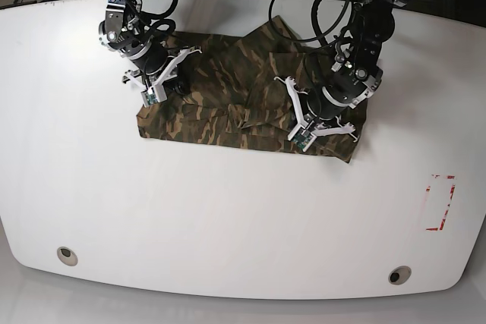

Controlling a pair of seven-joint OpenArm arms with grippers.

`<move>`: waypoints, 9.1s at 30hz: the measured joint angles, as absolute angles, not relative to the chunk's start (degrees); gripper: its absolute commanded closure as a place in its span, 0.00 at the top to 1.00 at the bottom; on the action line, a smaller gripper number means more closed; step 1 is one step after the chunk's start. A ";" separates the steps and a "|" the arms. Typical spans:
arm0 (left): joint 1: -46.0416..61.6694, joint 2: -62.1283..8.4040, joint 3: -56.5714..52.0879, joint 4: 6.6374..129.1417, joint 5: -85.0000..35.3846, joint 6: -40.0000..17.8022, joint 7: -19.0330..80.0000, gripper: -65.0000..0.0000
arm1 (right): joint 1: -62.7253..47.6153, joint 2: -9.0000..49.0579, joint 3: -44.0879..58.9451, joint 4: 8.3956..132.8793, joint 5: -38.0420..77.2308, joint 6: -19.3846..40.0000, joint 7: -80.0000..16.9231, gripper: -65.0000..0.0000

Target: Layout the t-shirt on the table in an organized manner, then fold the t-shirt properly

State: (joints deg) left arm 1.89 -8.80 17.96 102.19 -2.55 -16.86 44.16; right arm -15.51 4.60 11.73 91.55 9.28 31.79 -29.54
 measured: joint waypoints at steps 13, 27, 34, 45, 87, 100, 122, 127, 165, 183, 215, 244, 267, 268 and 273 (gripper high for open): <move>7.88 -9.93 18.06 107.72 -2.76 -17.12 44.49 0.04 | -15.51 4.60 11.75 91.53 9.21 31.97 -29.54 0.00; 10.76 -10.87 18.06 108.53 -2.79 -17.12 44.25 0.04 | -15.33 4.60 11.64 91.48 9.19 32.01 -29.63 0.00; 7.88 -10.76 18.52 106.32 -2.59 -17.21 44.27 0.04 | -15.29 4.60 11.62 91.48 9.04 31.99 -29.63 0.00; -1.41 -9.21 20.86 91.46 -2.76 -17.12 42.37 0.04 | -15.29 4.62 11.70 91.48 9.06 32.01 -29.63 0.00; 8.29 -10.83 0.19 108.86 -2.81 -17.28 39.90 0.04 | -15.29 4.62 11.73 91.48 9.26 32.16 -29.74 0.00; 12.47 -10.83 -4.51 106.65 -2.59 -22.83 37.19 0.04 | -15.29 4.60 11.62 91.48 9.23 32.05 -29.74 0.00; 10.04 -10.96 -5.08 88.20 -4.05 -22.57 28.23 0.04 | -16.47 4.25 11.42 100.88 5.93 31.88 -41.04 0.25; 10.39 -10.90 -5.10 88.16 -4.08 -22.57 27.55 0.04 | -15.49 3.51 12.27 109.95 5.65 31.55 -48.34 0.52; 12.10 -10.87 -5.21 88.62 -4.34 -22.33 26.09 0.04 | -8.67 2.70 43.09 88.01 45.30 32.40 -62.96 0.83; 12.21 -10.85 -5.21 88.62 -4.36 -22.31 26.06 0.04 | -8.80 -0.45 34.59 88.07 46.35 32.62 -61.76 0.82; 12.23 -10.90 -4.91 88.62 -4.47 -22.31 26.04 0.04 | -9.74 -0.14 26.50 94.78 39.72 31.05 -65.06 0.00; 11.70 -10.79 2.50 89.10 -3.75 -20.84 25.36 0.04 | -5.30 -8.88 3.31 107.98 42.00 28.51 -67.64 0.00; 11.75 -10.98 2.85 89.10 -4.10 -21.06 25.23 0.04 | 3.40 -8.23 -9.02 94.37 36.12 28.45 -62.48 0.00; 11.75 -10.98 2.85 89.10 -4.10 -21.06 25.23 0.04 | 3.55 -8.25 -9.21 94.35 36.12 28.45 -62.37 0.00; 11.75 -10.98 2.85 89.10 -4.10 -21.06 25.19 0.04 | 4.10 -8.58 -9.47 93.86 36.25 28.47 -61.58 0.14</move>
State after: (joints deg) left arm 11.75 -10.98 2.85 89.10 -4.10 -21.06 25.19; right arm 4.10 -8.58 -9.47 93.86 36.25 28.47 -61.58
